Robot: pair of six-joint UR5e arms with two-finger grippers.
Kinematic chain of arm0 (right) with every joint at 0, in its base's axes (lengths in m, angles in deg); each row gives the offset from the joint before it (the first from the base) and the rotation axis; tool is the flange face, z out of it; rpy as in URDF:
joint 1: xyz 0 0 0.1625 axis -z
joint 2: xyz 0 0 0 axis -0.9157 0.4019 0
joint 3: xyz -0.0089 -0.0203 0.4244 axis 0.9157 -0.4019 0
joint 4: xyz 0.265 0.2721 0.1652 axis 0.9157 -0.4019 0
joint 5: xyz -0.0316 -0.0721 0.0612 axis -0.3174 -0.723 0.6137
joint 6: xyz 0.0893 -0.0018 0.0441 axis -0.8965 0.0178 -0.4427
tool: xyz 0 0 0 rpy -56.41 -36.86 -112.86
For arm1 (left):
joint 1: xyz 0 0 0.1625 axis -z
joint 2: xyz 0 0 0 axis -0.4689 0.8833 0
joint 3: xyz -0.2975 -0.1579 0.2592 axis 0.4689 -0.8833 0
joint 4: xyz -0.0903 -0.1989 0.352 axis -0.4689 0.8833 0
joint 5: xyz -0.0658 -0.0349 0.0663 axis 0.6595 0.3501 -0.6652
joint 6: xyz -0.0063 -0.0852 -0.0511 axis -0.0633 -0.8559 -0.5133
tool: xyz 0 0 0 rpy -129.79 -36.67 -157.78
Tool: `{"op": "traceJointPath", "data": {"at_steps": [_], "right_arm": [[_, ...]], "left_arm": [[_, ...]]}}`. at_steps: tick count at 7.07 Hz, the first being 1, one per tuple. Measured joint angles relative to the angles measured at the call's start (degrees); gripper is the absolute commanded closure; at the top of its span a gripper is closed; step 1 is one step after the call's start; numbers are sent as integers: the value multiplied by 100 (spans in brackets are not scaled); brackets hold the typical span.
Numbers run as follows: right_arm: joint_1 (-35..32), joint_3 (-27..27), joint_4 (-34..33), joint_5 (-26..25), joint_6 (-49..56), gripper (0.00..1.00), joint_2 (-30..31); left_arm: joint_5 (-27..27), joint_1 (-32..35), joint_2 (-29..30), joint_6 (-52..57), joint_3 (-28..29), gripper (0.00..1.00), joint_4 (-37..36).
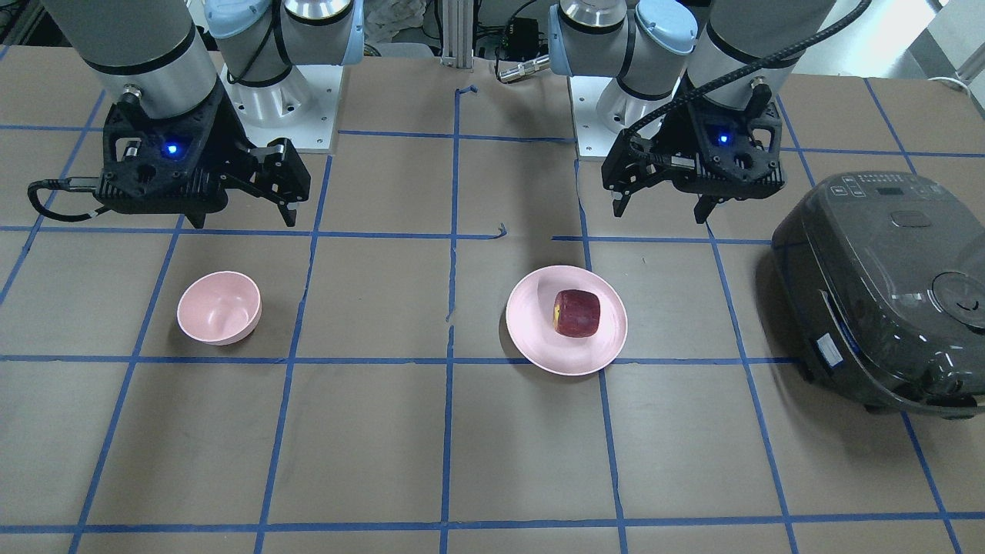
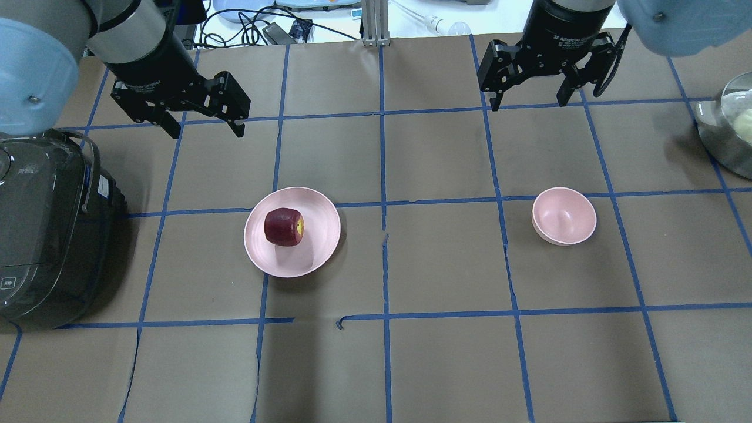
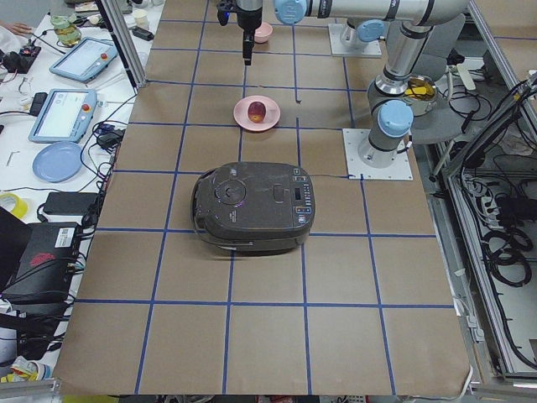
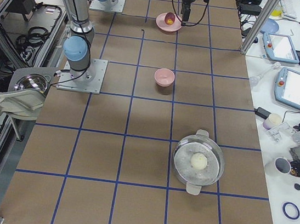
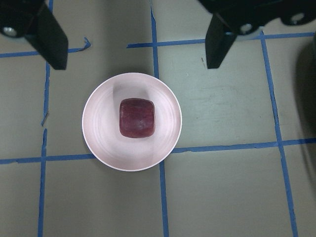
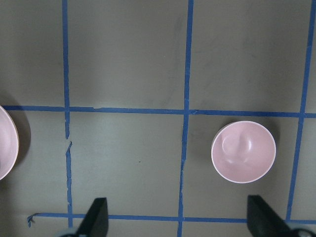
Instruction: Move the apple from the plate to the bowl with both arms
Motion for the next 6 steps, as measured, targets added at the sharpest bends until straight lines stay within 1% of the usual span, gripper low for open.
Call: {"op": "traceJointPath", "data": {"at_steps": [6], "right_arm": [[0, 0, 52, 0, 3, 0, 4]], "left_arm": [[11, 1, 12, 1, -7, 0, 0]]}}
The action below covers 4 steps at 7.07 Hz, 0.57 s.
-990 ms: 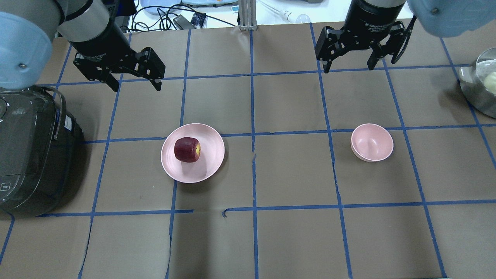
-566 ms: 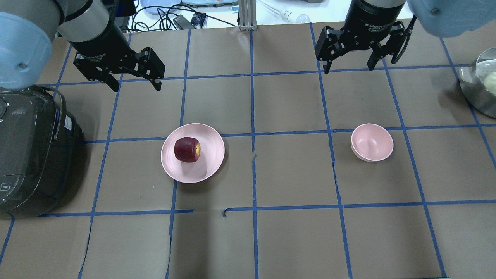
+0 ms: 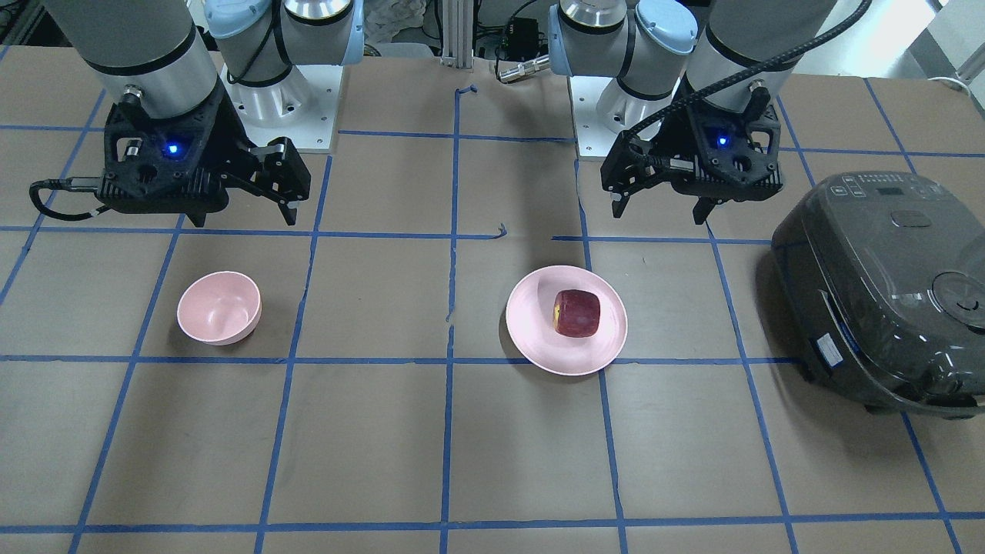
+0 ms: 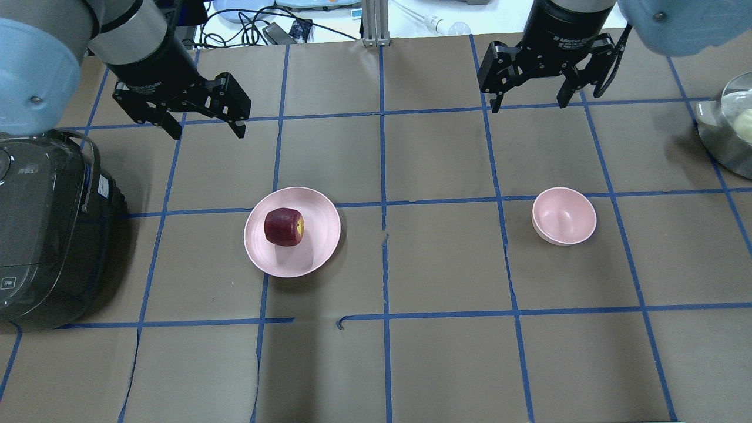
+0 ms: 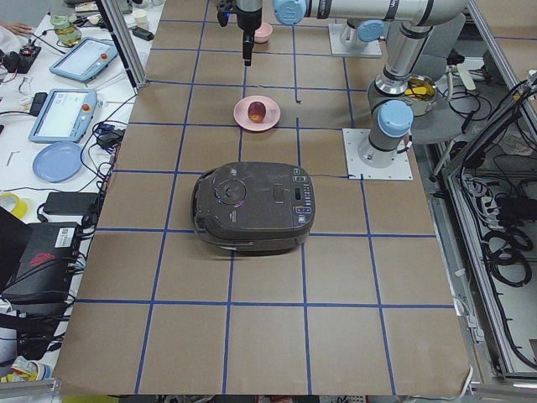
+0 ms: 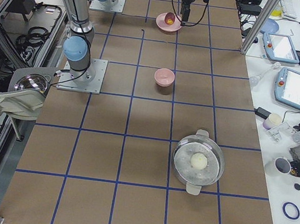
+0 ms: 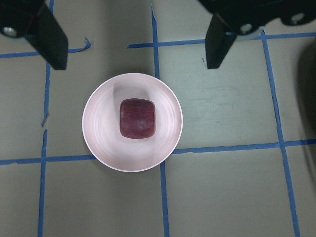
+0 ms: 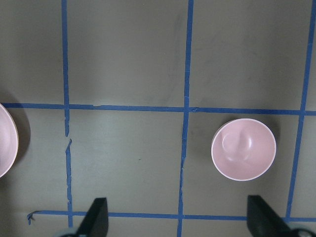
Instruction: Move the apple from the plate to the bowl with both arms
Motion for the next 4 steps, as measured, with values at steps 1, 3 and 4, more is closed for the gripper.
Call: {"op": "traceJointPath", "data": {"at_steps": [1, 3, 4], "right_arm": [[0, 0, 8, 0, 0, 0, 3], [0, 0, 12, 0, 0, 0, 1], [0, 0, 13, 0, 0, 0, 1]], "left_arm": [[8, -1, 9, -11, -1, 0, 0], [14, 0, 35, -26, -3, 0, 0], [-11, 1, 33, -4, 3, 0, 0]]}}
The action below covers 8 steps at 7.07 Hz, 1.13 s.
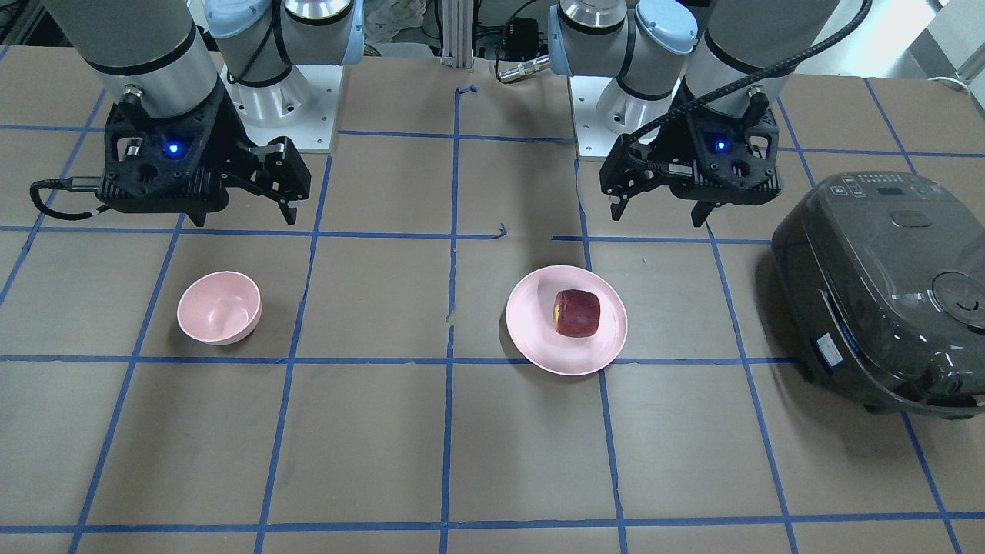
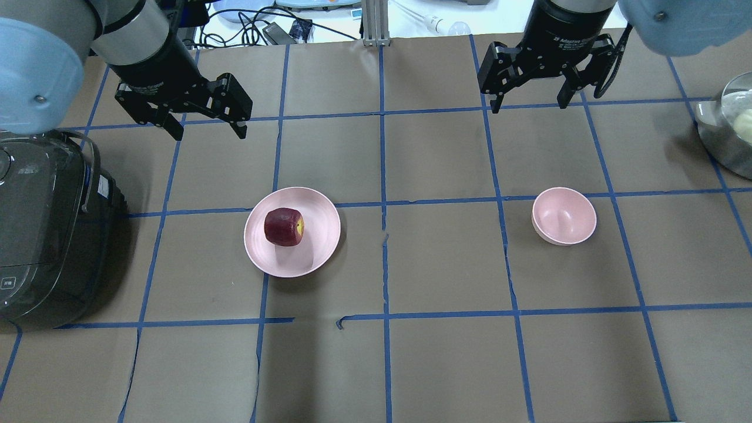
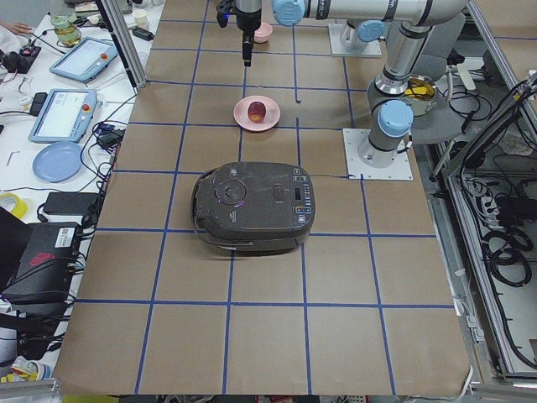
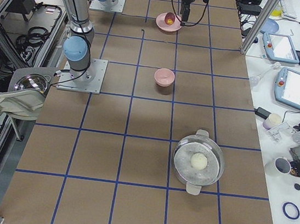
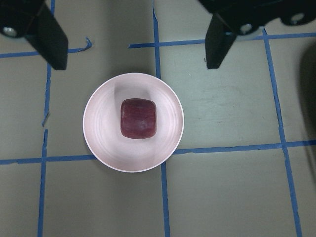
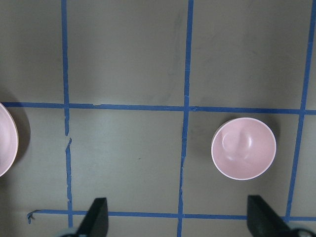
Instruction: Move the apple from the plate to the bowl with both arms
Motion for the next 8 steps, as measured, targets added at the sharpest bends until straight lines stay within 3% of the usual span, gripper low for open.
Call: {"op": "traceJointPath", "data": {"at_steps": [8], "right_arm": [[0, 0, 0, 9, 0, 0, -3]], "left_arm": [[-70, 1, -11, 48, 0, 0, -36]]}}
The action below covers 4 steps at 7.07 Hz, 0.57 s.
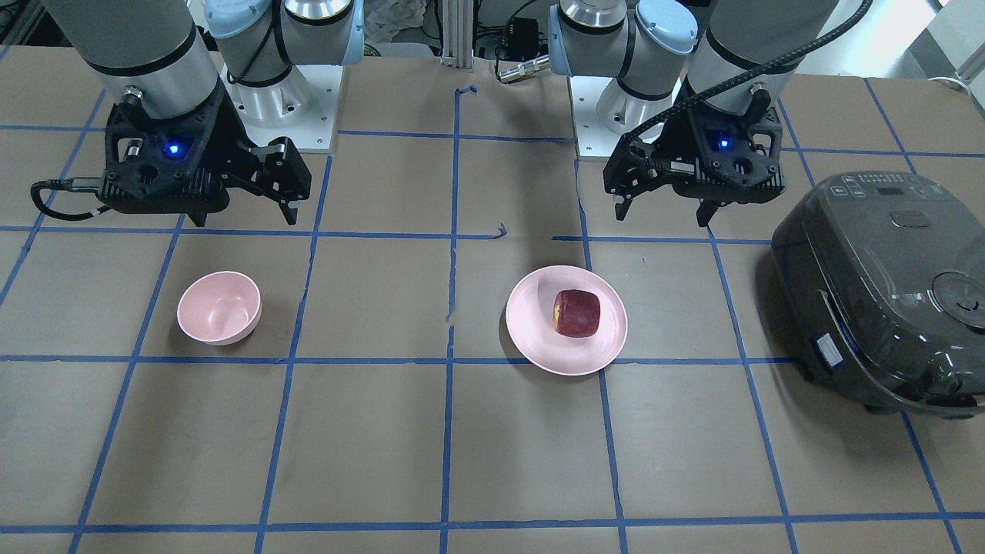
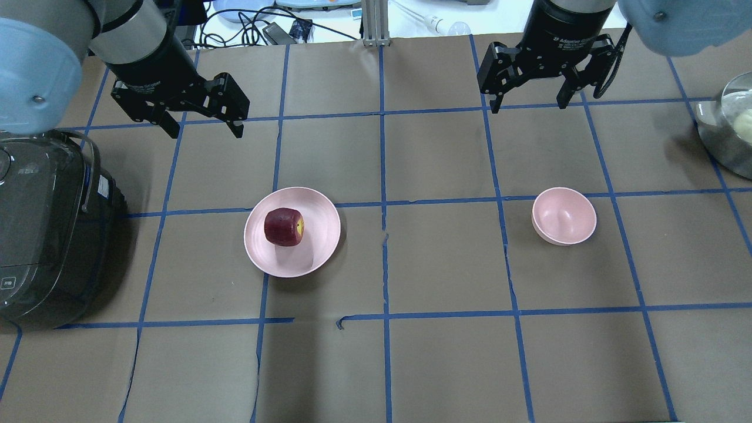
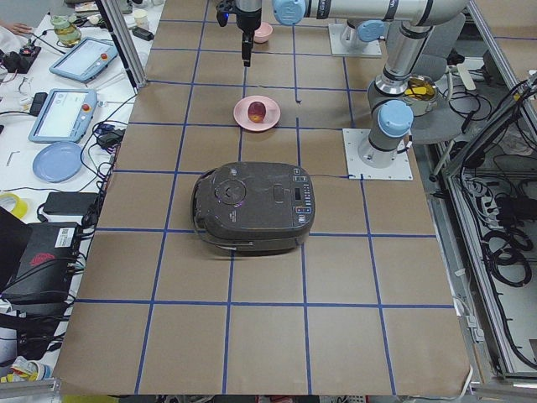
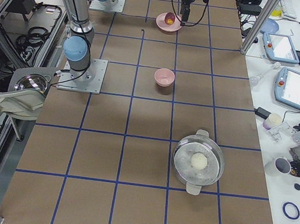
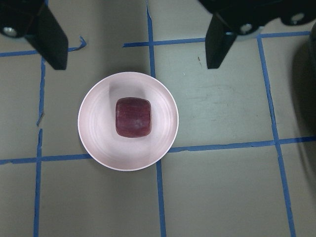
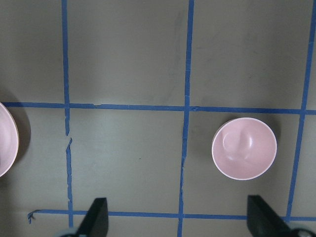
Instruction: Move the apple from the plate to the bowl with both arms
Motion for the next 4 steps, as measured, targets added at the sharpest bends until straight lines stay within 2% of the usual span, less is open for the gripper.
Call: {"op": "traceJointPath", "data": {"at_steps": [4], "right_arm": [[11, 12, -6, 6, 4, 0, -6]], "left_arm": [[46, 8, 51, -27, -44, 0, -16]]}}
